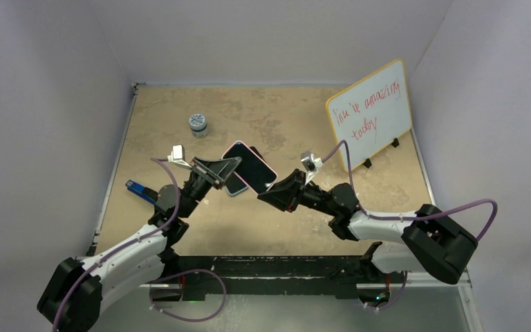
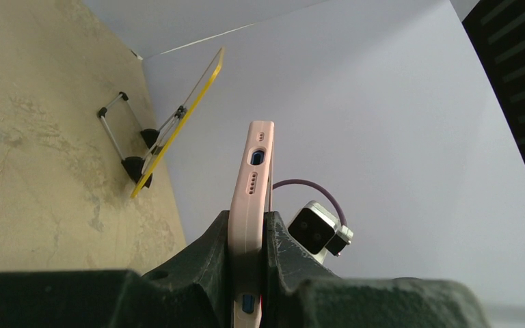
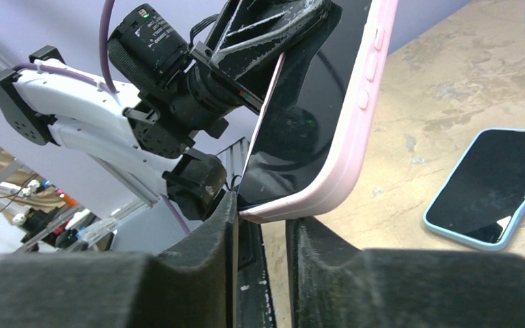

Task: Take the phone out of the phone case
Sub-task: Remove the phone case from the phone.

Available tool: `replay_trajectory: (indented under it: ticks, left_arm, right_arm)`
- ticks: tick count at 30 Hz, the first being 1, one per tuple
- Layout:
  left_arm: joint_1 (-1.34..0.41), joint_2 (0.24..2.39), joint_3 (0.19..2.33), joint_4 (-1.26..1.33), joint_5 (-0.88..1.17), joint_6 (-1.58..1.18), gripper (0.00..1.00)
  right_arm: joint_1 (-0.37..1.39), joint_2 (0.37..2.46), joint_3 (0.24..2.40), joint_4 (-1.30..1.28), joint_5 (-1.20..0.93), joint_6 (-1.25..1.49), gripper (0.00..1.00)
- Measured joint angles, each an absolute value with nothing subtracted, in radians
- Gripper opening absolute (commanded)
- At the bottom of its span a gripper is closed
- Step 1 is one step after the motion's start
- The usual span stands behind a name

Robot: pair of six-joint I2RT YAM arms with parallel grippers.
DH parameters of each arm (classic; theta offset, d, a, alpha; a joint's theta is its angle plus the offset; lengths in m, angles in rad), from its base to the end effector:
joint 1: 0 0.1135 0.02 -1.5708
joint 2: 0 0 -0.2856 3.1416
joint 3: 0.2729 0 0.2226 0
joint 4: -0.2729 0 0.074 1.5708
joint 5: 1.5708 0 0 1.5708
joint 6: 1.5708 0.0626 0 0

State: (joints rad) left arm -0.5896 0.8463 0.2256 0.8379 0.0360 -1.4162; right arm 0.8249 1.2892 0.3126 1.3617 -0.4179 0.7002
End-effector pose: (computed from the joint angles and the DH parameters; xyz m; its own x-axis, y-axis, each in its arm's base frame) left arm 0.1428 -0.0983 0.2809 -0.5503 -0.8199 -0.1580 0.2670 0.0065 -0.9637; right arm 0.1388 0.1876 0.2931 -0.4021 0.4326 -0.8069 -0.8728 0.0853 0.4806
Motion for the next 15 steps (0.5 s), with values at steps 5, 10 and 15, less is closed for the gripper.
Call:
replay_trajectory:
  ticks: [5, 10, 15]
  left_arm:
    - [-0.579, 0.840, 0.239, 0.836, 0.072, -1.379, 0.00]
    - [-0.545, 0.874, 0.300, 0.796, 0.159, -1.333, 0.00]
    - [-0.510, 0.939, 0.349, 0.744, 0.289, -1.293, 0.00]
  right_arm:
    - [0.825, 1.274, 0.318, 1.325, -0.447, 0.683, 0.07]
    - [0.825, 1.242, 0.326, 1.237, -0.469, 0.566, 0.06]
    - [0.827, 1.209, 0.327, 1.112, -0.472, 0.420, 0.04]
